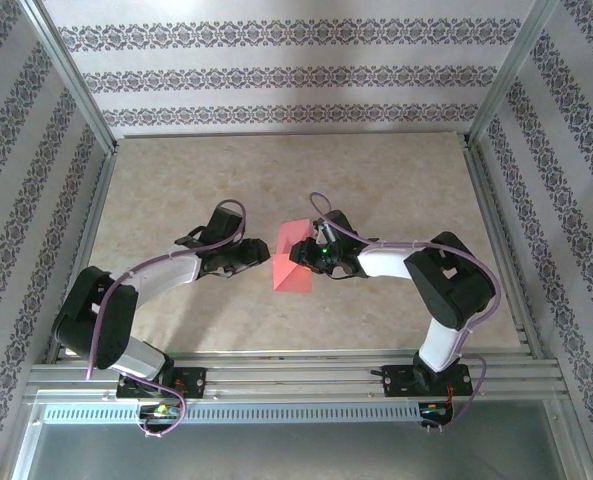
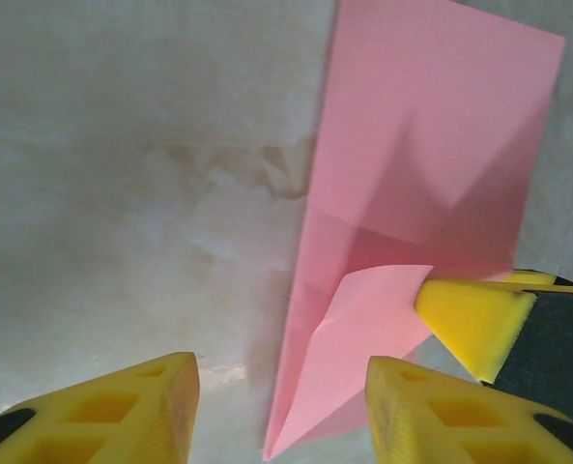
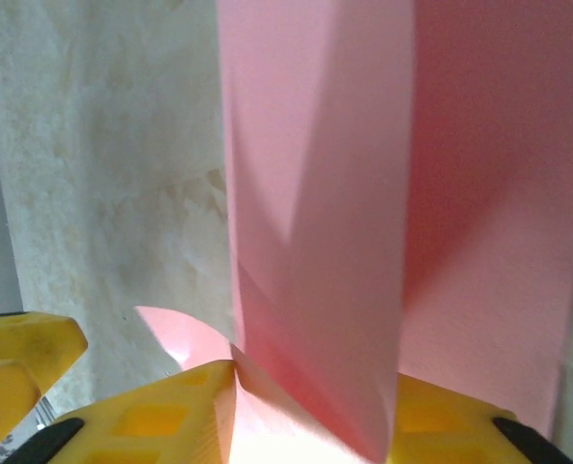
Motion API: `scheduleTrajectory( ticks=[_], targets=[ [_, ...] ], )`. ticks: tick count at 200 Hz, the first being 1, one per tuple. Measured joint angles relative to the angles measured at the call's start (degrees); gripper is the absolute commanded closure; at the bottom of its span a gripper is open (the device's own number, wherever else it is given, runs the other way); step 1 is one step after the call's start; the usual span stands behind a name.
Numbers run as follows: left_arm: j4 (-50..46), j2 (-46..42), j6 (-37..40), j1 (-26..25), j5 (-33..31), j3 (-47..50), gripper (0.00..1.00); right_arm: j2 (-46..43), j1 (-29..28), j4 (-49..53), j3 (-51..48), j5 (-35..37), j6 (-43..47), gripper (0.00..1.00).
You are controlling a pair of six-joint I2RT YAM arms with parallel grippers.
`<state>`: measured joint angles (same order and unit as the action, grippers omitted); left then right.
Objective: Fold a paper plane with a square sheet of paper (pick it up from the middle)
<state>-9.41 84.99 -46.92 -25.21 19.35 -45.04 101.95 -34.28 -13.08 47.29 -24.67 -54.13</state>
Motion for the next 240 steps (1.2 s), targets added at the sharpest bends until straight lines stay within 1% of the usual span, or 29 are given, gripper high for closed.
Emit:
scheduleTrajectory(
  ticks=[24, 39, 53, 73, 94, 113, 152, 201, 240],
  targets=[
    [1.2, -0.9, -0.3, 2.5, 2.4, 2.3, 0.32, 1.2, -0.1, -2.3, 0.0, -0.4, 0.3, 0.78],
    [1.8, -1.7, -0.2, 3.3, 3.6, 3.5, 0.26, 1.4, -0.1, -4.0, 0.0, -0.5, 0.4, 0.87],
    [2.4, -2.7, 0.0, 4.0, 4.7, 4.4, 0.22, 1.4, -0.1, -5.8, 0.0, -0.7, 0.4, 0.93],
    [3.2, -4.8, 0.0, 5.3, 6.2, 5.4, 0.11, 1.2, -0.1, -8.4, -0.3, -0.7, 0.4, 0.98],
    [4.4, -7.8, 0.1, 7.1, 7.8, 6.7, 0.00, -0.1, -0.1, -9.7, -1.0, -0.7, 0.3, 0.98],
    [5.0, -10.9, 0.2, 8.1, 9.6, 7.6, 0.01, -2.6, 0.0, -10.2, -1.0, -1.1, 0.3, 0.98],
    [7.8, -15.6, -0.3, 8.1, 15.0, 7.6, 0.00, -10.1, 1.6, -11.5, -0.5, -4.3, -0.6, 0.97],
    [19.8, -16.0, -7.8, 8.0, 22.2, 9.0, 0.00, -12.2, 3.0, -14.6, 2.4, -9.3, -5.4, 0.96],
    [28.3, -15.0, -13.3, 7.6, 26.1, 9.1, 0.01, -12.0, 3.9, -21.0, 4.0, -13.9, -12.2, 0.95]
  ],
)
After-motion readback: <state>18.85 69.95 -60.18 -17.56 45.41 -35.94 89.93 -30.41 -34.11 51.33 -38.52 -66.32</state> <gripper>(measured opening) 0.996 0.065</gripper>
